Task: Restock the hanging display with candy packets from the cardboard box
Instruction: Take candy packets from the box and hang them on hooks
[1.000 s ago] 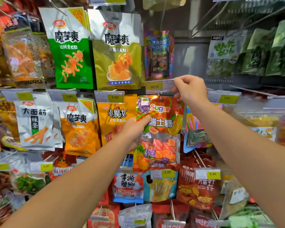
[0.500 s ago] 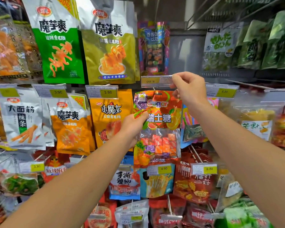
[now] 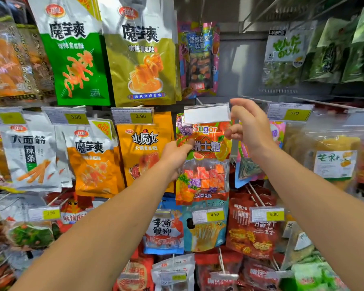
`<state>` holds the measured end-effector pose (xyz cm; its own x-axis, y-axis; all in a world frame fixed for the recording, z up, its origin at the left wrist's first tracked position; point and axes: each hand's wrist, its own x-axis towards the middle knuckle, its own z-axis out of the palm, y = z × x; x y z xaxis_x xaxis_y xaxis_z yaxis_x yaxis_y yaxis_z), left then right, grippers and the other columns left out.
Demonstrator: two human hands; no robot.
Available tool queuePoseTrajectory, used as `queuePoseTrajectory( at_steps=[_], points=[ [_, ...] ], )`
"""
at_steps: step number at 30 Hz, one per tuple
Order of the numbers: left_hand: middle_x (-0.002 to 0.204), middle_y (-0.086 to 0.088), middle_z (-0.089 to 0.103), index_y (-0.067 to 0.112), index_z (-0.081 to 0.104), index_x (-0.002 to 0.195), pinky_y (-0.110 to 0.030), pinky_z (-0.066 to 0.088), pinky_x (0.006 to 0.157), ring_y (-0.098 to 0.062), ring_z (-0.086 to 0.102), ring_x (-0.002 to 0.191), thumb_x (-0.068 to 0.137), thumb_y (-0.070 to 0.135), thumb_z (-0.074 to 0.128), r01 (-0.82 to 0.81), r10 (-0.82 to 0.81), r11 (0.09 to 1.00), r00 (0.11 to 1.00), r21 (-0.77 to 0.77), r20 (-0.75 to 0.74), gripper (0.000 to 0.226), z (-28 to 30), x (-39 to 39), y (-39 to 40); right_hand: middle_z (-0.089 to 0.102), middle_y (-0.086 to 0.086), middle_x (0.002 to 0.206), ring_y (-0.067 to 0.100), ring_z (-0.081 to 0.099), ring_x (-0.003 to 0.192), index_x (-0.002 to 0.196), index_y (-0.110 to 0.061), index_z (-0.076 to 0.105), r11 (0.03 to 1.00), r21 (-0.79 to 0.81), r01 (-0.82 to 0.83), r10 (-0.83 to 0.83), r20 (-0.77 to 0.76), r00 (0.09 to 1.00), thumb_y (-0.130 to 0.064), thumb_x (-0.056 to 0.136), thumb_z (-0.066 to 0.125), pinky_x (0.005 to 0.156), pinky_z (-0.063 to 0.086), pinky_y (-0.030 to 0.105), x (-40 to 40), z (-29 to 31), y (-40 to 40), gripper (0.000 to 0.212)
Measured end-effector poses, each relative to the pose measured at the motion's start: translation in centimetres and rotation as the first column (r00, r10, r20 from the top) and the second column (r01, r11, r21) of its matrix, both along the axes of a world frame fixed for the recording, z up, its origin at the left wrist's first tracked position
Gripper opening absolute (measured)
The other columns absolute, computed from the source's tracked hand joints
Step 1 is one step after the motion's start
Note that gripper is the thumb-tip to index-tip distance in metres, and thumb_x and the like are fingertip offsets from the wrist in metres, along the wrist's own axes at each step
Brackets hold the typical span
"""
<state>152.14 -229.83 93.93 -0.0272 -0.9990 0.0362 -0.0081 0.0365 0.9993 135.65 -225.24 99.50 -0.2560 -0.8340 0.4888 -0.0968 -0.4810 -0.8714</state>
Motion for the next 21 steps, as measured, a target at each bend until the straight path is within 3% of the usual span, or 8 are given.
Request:
queuePoseTrajectory(
  at_steps=[4, 7, 9, 13, 15, 17, 19, 21],
  points=[
    [0.089, 0.001, 0.070, 0.012, 0.061, 0.099, -0.023, 0.049, 0.057, -0.010, 0.065, 0.079, 0.096, 0.030, 0.061, 0.032, -0.032, 0.999, 0.999, -0.007, 0.003, 0.018, -0.9, 0.8, -0.4, 0.069, 0.004, 0.092, 0.018, 0.061, 0.055, 0.110, -0.024, 0.061, 0.993, 0.120, 0.001, -0.007, 0.053, 0.999, -0.024, 0.089, 0.058, 0.054, 0.050, 0.027, -0.4, -3.2, -0.8, 0.022],
    [0.090, -0.002, 0.074, 0.011, 0.064, 0.102, -0.033, 0.058, 0.074, -0.017, 0.071, 0.079, 0.093, 0.032, 0.063, 0.050, -0.050, 0.999, 0.999, -0.006, -0.009, 0.023, -1.5, 1.2, -0.6, 0.064, -0.003, 0.102, 0.021, 0.068, 0.080, 0.121, -0.019, 0.054, 0.954, 0.225, 0.198, -0.182, -0.091, 0.979, -0.027, 0.085, 0.067, 0.067, 0.058, 0.034, -0.5, -5.9, -2.3, 0.038],
    [0.093, -0.006, 0.075, 0.009, 0.063, 0.107, -0.041, 0.058, 0.081, -0.021, 0.073, 0.082, 0.092, 0.033, 0.065, 0.068, -0.068, 0.998, 0.997, -0.002, -0.035, 0.028, -1.7, 1.2, -0.5, 0.062, -0.007, 0.103, 0.023, 0.067, 0.087, 0.123, -0.021, 0.048, 0.931, 0.306, 0.198, -0.155, -0.158, 0.975, -0.034, 0.074, 0.074, 0.081, 0.058, 0.046, -0.2, -7.6, -3.1, 0.056],
    [0.103, -0.011, 0.075, 0.011, 0.068, 0.100, -0.045, 0.056, 0.088, -0.031, 0.071, 0.096, 0.090, 0.029, 0.069, 0.075, -0.076, 0.997, 0.996, -0.014, -0.050, 0.020, -2.9, 1.3, -1.1, 0.070, -0.001, 0.096, 0.028, 0.070, 0.085, 0.100, -0.028, 0.054, 0.881, 0.418, 0.222, -0.125, -0.247, 0.961, -0.049, 0.053, 0.075, 0.081, 0.059, 0.051, 0.2, -9.9, -4.3, 0.056],
    [0.102, -0.006, 0.075, 0.014, 0.068, 0.100, -0.048, 0.051, 0.097, -0.026, 0.069, 0.102, 0.087, 0.028, 0.072, 0.046, -0.043, 0.997, 0.998, -0.057, 0.052, 0.019, -3.6, 1.7, -1.3, 0.067, 0.001, 0.098, 0.028, 0.067, 0.089, 0.102, -0.023, 0.051, 0.871, 0.404, 0.279, -0.170, -0.285, 0.943, -0.044, 0.065, 0.077, 0.081, 0.056, 0.046, 0.4, -9.9, -4.5, 0.050],
    [0.122, -0.005, 0.067, 0.012, 0.061, 0.122, -0.048, 0.045, 0.105, -0.022, 0.060, 0.118, 0.086, 0.025, 0.073, 0.028, -0.018, 0.997, 0.992, -0.077, 0.124, 0.041, -4.4, 2.2, -1.0, 0.063, 0.004, 0.102, 0.026, 0.062, 0.094, 0.107, -0.016, 0.050, 0.863, 0.367, 0.346, -0.227, -0.329, 0.917, -0.033, 0.078, 0.075, 0.077, 0.047, 0.037, 0.5, -9.9, -4.5, 0.042],
    [0.139, -0.006, 0.053, 0.010, 0.044, 0.141, -0.044, 0.042, 0.108, -0.022, 0.051, 0.127, 0.087, 0.023, 0.072, 0.003, 0.006, 0.998, 0.988, -0.056, 0.153, 0.062, -5.0, 2.6, -0.4, 0.062, 0.004, 0.103, 0.026, 0.060, 0.097, 0.109, -0.013, 0.050, 0.868, 0.333, 0.368, -0.257, -0.333, 0.907, -0.028, 0.081, 0.073, 0.077, 0.041, 0.032, 0.7, -10.2, -4.5, 0.040],
    [0.145, -0.008, 0.048, 0.012, 0.040, 0.145, -0.040, 0.043, 0.105, -0.023, 0.049, 0.130, 0.088, 0.022, 0.071, -0.007, 0.015, 0.999, 0.986, -0.047, 0.164, 0.065, -5.6, 3.1, -0.1, 0.060, 0.000, 0.104, 0.025, 0.061, 0.101, 0.113, -0.016, 0.048, 0.881, 0.325, 0.345, -0.245, -0.311, 0.918, -0.025, 0.080, 0.074, 0.082, 0.045, 0.035, 1.1, -10.4, -4.0, 0.043]
  ],
)
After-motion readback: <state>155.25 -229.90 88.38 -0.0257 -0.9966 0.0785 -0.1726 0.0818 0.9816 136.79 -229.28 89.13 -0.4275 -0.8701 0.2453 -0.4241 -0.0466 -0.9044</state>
